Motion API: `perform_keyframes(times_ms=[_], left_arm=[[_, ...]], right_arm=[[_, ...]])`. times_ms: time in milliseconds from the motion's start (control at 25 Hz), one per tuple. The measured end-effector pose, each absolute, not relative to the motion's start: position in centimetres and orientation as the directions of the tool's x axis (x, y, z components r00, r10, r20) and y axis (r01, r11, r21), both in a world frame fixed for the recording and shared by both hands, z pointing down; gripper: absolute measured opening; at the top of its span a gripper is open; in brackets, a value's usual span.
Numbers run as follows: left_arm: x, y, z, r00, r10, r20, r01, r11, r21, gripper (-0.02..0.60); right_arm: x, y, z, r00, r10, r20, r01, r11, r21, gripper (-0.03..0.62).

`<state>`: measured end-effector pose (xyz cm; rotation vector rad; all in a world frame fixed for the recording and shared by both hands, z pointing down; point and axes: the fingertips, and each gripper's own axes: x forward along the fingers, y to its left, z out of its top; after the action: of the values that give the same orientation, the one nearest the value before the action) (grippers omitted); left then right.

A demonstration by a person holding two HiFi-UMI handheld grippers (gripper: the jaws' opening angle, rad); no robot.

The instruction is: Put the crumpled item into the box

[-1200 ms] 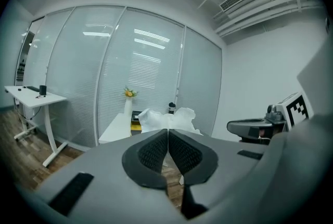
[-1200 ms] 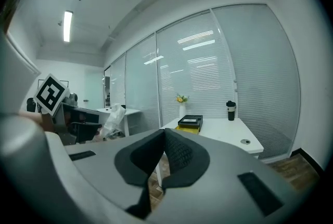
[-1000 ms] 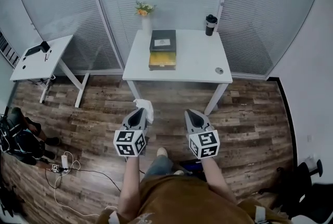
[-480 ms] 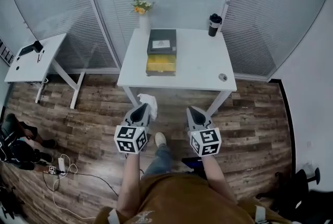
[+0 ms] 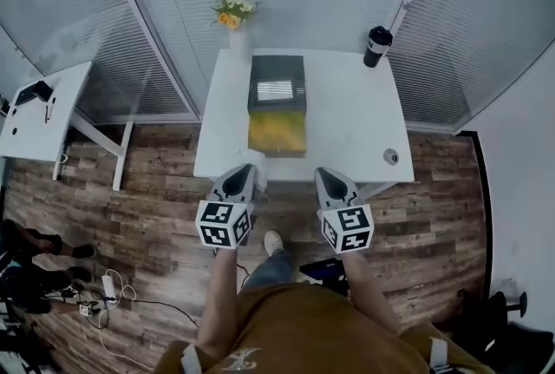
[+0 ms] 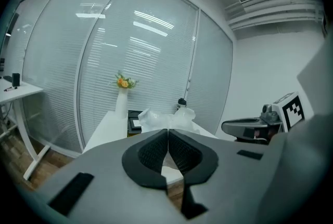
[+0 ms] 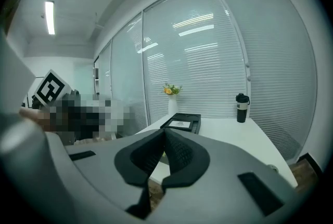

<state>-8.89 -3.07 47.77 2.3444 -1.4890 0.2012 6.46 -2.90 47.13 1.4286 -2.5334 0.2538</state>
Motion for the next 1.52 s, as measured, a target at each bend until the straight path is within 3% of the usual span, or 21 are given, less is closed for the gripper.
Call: perform_keyframes(times_ms=[520,1520], left_arm=[[-10.1,-15.2,50.6,0.508,-0.793,0.335,-0.859,-0.437,0.268,0.029],[-8.0,-20.9,49.1,0.539,-0.783,0.310,-0.841,-0.481,0.248,0.030]], right_arm=[[5.1,-14.4,49.3,-0.441,-0.835,0.329,-0.890,0.454,-0.042,0.012],[6.5,-19.0,48.2,-0.426,-0.856,0.291,-0.901,0.430,-0.055,0.012]])
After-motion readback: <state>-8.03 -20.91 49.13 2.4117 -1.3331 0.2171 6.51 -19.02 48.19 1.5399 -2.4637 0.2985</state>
